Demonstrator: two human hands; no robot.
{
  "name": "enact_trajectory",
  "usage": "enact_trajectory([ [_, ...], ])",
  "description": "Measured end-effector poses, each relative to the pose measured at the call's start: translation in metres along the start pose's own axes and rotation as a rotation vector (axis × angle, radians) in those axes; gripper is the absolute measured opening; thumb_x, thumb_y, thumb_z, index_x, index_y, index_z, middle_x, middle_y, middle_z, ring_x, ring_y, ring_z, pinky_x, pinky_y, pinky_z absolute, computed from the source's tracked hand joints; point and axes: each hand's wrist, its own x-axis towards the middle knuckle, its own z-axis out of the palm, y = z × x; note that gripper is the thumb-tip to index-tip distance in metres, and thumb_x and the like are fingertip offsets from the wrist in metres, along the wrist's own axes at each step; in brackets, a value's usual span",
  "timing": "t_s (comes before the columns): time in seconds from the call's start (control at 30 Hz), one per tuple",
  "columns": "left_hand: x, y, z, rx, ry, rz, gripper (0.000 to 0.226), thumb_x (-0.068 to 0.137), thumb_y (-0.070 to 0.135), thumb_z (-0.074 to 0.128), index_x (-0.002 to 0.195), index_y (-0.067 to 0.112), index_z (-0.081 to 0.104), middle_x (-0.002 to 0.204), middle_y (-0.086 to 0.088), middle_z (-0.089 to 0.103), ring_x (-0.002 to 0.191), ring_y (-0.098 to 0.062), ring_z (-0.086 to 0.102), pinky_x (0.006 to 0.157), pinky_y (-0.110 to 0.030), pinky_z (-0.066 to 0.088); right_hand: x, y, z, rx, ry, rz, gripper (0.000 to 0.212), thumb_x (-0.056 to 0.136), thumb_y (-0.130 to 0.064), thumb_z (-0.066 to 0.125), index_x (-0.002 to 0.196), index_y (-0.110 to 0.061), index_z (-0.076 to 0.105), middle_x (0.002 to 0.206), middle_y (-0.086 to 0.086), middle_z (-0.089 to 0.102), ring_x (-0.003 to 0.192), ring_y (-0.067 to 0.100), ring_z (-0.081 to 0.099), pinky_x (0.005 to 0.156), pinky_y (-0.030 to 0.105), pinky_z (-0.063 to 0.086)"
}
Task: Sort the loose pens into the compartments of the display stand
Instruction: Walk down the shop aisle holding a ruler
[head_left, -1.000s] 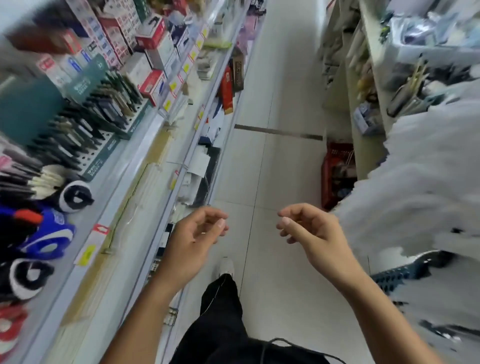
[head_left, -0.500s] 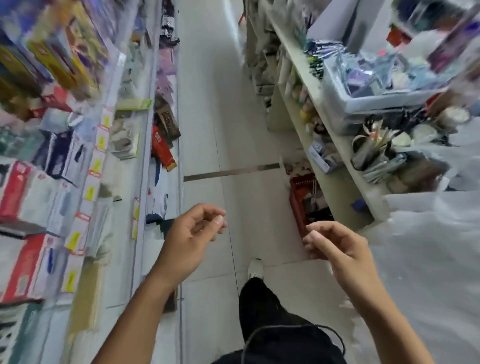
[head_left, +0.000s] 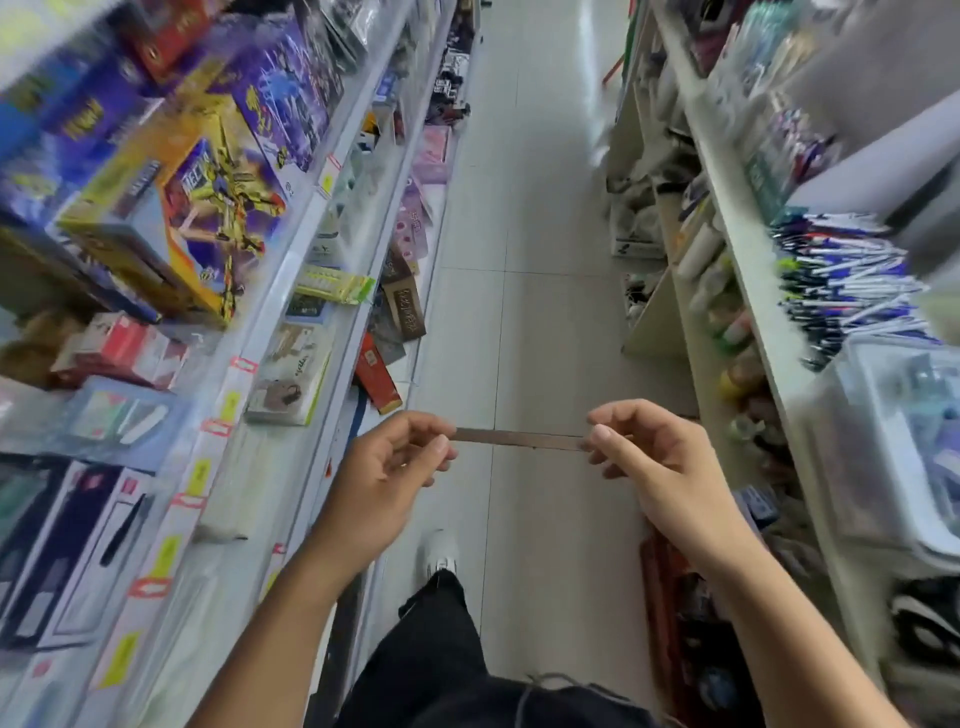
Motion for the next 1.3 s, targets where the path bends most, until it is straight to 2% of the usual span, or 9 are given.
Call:
enact_trajectory([
  [0.17,0.151,0.012,0.003,-0.012,-0.111,0.026,0.012,0.099,0.013,0.061,0.104,0.020,0.070,0.094,-0.001,0.075,0.091,-0.016,0.071,0.079,-0.028,0.055,0.131,-0.002,0.000,-0.007,0.056,0.024,0.009,0.095,-0.011,0.068,0.098,-0.017,0.072,0.084,0.006,0.073,0.080,0.033,0.069,0.074,0.041,0.055],
  [0.37,0.319,0.074,0.039,0.007,-0.317,0.077,0.009,0.094,0.023,0.063,0.098,0.026,0.071,0.091,-0.001,0.074,0.089,-0.018,0.070,0.075,-0.024,0.053,0.231,-0.027,-0.046,-0.030,0.222,0.061,0.008,0.096,-0.013,0.067,0.099,-0.019,0.072,0.087,0.005,0.074,0.081,0.023,0.071,0.068,0.027,0.054],
  [0.47,0.387,0.099,0.081,0.044,-0.433,0.115,0.020,0.099,0.012,0.060,0.096,0.029,0.071,0.091,-0.001,0.074,0.088,-0.016,0.070,0.075,-0.024,0.053,0.265,-0.025,-0.083,-0.003,0.339,0.078,0.008,0.095,-0.015,0.067,0.098,-0.021,0.072,0.088,0.007,0.074,0.081,0.027,0.070,0.071,0.038,0.056],
  [0.57,0.446,0.113,0.136,0.065,-0.534,0.114,0.020,0.096,0.018,0.063,0.091,0.036,0.072,0.089,0.000,0.074,0.087,-0.013,0.069,0.073,-0.020,0.052,0.300,-0.003,-0.126,0.034,0.462,0.101,0.008,0.094,-0.014,0.068,0.097,-0.020,0.073,0.087,0.009,0.073,0.082,0.033,0.069,0.072,0.043,0.057],
  [0.63,0.482,0.117,0.176,0.095,-0.577,0.116,0.017,0.093,0.023,0.063,0.091,0.036,0.072,0.088,0.001,0.074,0.086,-0.012,0.069,0.072,-0.019,0.051,0.324,0.018,-0.156,0.068,0.543,0.128,0.009,0.094,-0.014,0.069,0.097,-0.021,0.074,0.087,0.010,0.074,0.081,0.034,0.069,0.072,0.041,0.057],
  [0.73,0.526,0.129,0.232,0.120,-0.604,0.094,0.018,0.098,0.010,0.061,0.096,0.025,0.071,0.089,-0.002,0.074,0.086,-0.012,0.069,0.072,-0.020,0.051,0.362,0.034,-0.204,0.131,0.626,0.171,0.008,0.094,-0.016,0.070,0.097,-0.022,0.075,0.086,0.009,0.074,0.077,0.024,0.067,0.070,0.036,0.054],
  [0.9,0.585,0.165,0.304,0.146,-0.667,0.075,0.015,0.098,0.006,0.059,0.100,0.015,0.070,0.089,-0.004,0.074,0.084,-0.011,0.069,0.071,-0.019,0.052,0.413,0.024,-0.285,0.169,0.688,0.196,0.008,0.095,-0.009,0.067,0.098,-0.012,0.073,0.084,0.011,0.073,0.074,0.017,0.067,0.069,0.028,0.054],
  [1.0,0.625,0.183,0.342,0.185,-0.726,0.087,0.014,0.099,0.006,0.058,0.102,0.014,0.070,0.089,-0.004,0.073,0.084,-0.011,0.069,0.072,-0.021,0.054,0.436,0.021,-0.321,0.162,0.762,0.231,0.011,0.096,-0.011,0.066,0.098,-0.018,0.073,0.085,0.005,0.075,0.077,0.016,0.069,0.070,0.025,0.056],
  [1.3,0.742,0.200,0.472,0.271,-1.077,0.103,0.014,0.098,0.006,0.059,0.103,0.015,0.070,0.088,0.001,0.075,0.085,-0.010,0.070,0.071,-0.019,0.053,0.484,0.041,-0.370,0.242,1.096,0.418,0.011,0.096,-0.011,0.065,0.102,-0.014,0.073,0.086,0.004,0.076,0.075,0.012,0.068,0.068,0.022,0.056],
])
